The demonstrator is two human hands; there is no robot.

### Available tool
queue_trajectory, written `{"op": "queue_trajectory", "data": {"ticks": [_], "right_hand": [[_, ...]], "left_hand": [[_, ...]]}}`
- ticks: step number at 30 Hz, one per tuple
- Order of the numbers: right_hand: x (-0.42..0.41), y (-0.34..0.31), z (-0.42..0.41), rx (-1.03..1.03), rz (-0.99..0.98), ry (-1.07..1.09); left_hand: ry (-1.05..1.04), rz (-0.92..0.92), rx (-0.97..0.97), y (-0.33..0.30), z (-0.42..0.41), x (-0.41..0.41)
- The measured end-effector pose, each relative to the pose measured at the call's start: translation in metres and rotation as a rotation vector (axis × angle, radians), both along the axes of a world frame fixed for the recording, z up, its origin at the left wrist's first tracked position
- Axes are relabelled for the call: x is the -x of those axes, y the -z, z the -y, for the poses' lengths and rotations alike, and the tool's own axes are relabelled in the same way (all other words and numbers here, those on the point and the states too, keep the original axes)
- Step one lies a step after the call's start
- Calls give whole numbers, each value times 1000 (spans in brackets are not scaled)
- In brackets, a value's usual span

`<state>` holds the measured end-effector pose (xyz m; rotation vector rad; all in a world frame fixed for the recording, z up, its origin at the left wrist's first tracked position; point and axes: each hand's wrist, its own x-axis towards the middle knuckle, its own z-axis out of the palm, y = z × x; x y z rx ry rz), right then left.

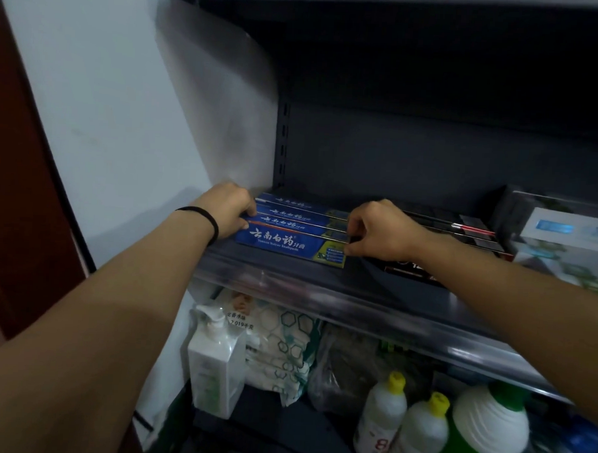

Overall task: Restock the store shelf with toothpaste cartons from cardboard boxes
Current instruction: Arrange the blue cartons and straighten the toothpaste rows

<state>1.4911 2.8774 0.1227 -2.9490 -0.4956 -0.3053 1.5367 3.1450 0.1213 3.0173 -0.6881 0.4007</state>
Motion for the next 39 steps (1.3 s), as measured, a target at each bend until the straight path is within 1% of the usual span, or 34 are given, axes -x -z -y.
{"op": "queue_trajectory", "data": {"ticks": [13,21,25,29,34,39], "right_hand": [[-5,2,-2,0,14,59],[22,-2,-6,17,-16,45],[53,-9,-5,6,-7,53],[98,-12,-4,53,49,75],[162,4,9,166,119,102],[227,28,35,221,149,150]], "left_hand": [[7,29,-21,4,1,-9],[44,23,-65,-3,8,23],[76,41,-86,-11,17,57],[122,51,-142,-9,35,100],[200,57,-164,4,64,157],[277,33,-171,20,99,213]]}}
